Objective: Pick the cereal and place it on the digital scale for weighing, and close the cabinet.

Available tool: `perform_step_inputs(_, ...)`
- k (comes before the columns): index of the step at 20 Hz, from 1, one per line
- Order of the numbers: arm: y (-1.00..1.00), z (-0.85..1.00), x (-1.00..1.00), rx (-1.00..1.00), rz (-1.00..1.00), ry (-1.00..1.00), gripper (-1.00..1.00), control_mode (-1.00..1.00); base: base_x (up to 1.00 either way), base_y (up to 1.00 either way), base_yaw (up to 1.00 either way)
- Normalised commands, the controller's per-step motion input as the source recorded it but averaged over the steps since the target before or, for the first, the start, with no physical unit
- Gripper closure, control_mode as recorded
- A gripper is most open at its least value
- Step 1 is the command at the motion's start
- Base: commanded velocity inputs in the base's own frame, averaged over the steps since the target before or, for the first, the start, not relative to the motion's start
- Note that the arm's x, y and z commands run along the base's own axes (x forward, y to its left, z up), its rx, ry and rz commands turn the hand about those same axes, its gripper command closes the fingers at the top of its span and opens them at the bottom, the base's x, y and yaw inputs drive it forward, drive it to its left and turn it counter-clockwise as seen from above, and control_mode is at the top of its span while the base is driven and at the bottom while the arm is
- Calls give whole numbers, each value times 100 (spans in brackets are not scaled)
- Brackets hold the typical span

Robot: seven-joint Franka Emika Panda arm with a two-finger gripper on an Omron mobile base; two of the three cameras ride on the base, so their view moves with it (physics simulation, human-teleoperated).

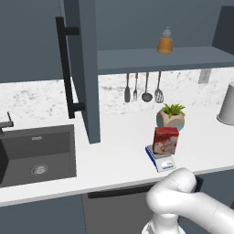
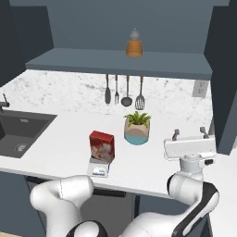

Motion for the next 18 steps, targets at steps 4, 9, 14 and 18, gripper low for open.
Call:
perform_step_inputs(4, -74, 0, -24, 0, -7, 0, -100, -100, 0, 0, 0)
perform_step_inputs(9, -66, 0, -9, 0, -6, 0, -100, -100, 0, 0, 0)
perform_step_inputs(14, -49, 0, -9, 0, -2, 0, -100, -100, 0, 0, 0)
perform_step_inputs(18, -49, 11, -9, -1, -1, 0, -100, -100, 0, 0, 0)
